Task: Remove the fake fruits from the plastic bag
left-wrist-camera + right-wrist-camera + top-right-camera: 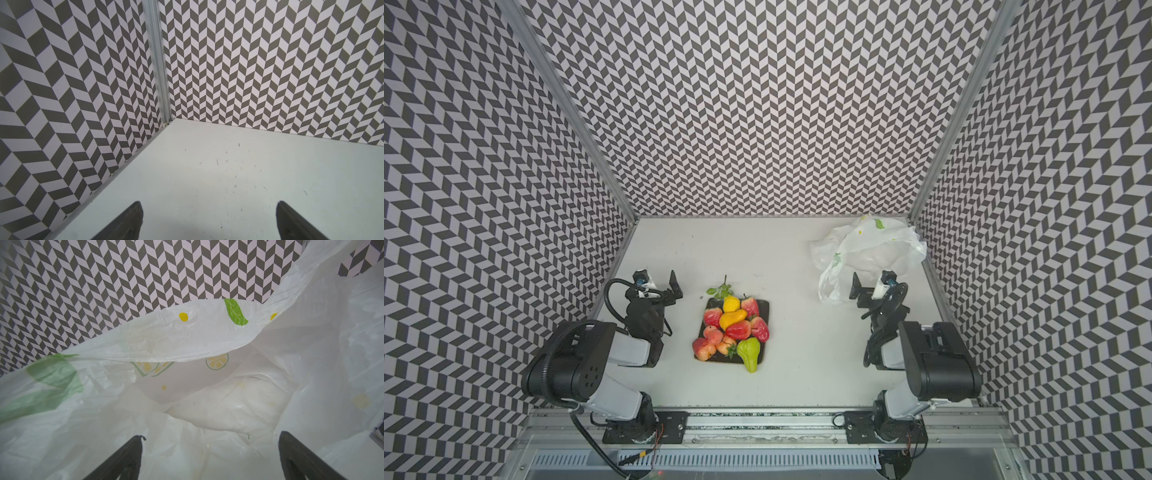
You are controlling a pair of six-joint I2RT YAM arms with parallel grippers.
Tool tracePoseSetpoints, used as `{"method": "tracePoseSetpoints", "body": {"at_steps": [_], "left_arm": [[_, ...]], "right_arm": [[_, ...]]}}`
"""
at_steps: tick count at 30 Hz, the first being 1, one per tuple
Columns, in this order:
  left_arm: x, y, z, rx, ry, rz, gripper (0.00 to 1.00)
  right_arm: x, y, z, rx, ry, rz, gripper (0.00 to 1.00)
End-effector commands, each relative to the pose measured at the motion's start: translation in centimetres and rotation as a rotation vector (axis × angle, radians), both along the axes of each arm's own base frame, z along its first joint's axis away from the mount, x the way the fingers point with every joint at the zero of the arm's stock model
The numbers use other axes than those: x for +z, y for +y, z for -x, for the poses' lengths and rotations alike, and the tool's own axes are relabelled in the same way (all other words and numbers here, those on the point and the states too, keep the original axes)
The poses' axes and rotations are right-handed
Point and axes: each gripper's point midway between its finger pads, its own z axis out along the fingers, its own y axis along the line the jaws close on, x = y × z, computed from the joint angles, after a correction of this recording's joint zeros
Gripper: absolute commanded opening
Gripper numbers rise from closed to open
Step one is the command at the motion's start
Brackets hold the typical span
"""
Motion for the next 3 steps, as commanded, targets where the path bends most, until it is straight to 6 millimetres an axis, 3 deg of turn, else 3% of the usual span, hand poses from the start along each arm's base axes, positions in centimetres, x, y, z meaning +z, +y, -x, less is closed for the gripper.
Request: {"method": "tracePoseSetpoints", "body": {"at_steps": [1, 3], "left_arm": [[0.09, -0.1, -0.59, -0.011, 0.001, 0.003, 1.0], [0.19, -0.07, -0.47, -0.009, -0.001, 0.005, 1.0]], "right_arm": [[1.18, 0.21, -0.02, 0.0, -0.052, 0.014, 0.99], [1.18, 0.18, 0.0, -0.002, -0.052, 0.014, 0.99]]}}
